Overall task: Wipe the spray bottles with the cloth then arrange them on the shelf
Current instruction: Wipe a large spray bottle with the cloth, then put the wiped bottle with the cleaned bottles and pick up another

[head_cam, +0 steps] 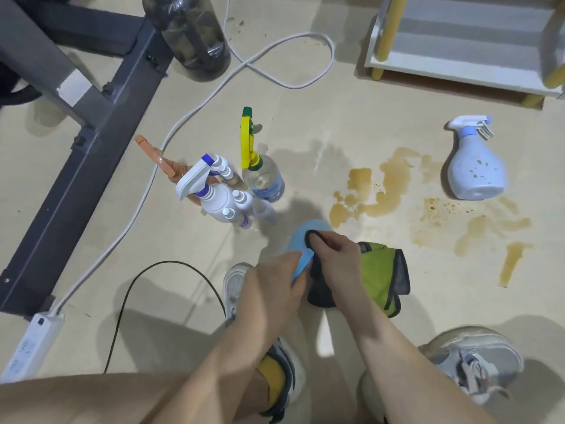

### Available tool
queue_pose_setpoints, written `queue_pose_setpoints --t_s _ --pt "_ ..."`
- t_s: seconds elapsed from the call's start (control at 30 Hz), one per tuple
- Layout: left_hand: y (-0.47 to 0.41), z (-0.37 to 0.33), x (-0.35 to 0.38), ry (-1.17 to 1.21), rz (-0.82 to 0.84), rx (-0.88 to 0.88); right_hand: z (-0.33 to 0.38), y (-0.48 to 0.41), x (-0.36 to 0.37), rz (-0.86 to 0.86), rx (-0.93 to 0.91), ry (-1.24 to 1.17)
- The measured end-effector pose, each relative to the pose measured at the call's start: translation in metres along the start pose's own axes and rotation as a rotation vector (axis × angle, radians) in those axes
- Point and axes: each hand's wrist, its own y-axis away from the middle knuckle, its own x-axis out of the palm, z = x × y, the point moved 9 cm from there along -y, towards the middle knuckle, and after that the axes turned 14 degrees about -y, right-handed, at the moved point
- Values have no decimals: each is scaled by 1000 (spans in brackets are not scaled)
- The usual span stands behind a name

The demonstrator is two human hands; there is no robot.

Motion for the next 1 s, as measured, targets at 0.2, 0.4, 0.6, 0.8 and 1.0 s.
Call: queue_pose_setpoints --t_s 0.2,0.4,0.6,0.8,1.0 --pt "6 -6 -3 -55 -56 220 -12 -69 -27 -160 69 335" --pt "-17 5 -76 -139 -189 194 -24 -50 -66 -219 120 340" --pt "-77 -18 -158 -47 -298 52 39 -27 -62 -23 26 401" --pt "-174 -54 -147 -450 -288 162 108 3 -49 90 -72 197" --pt "-244 -46 -93 -609 -112 165 134 9 -58 -54 -333 655"
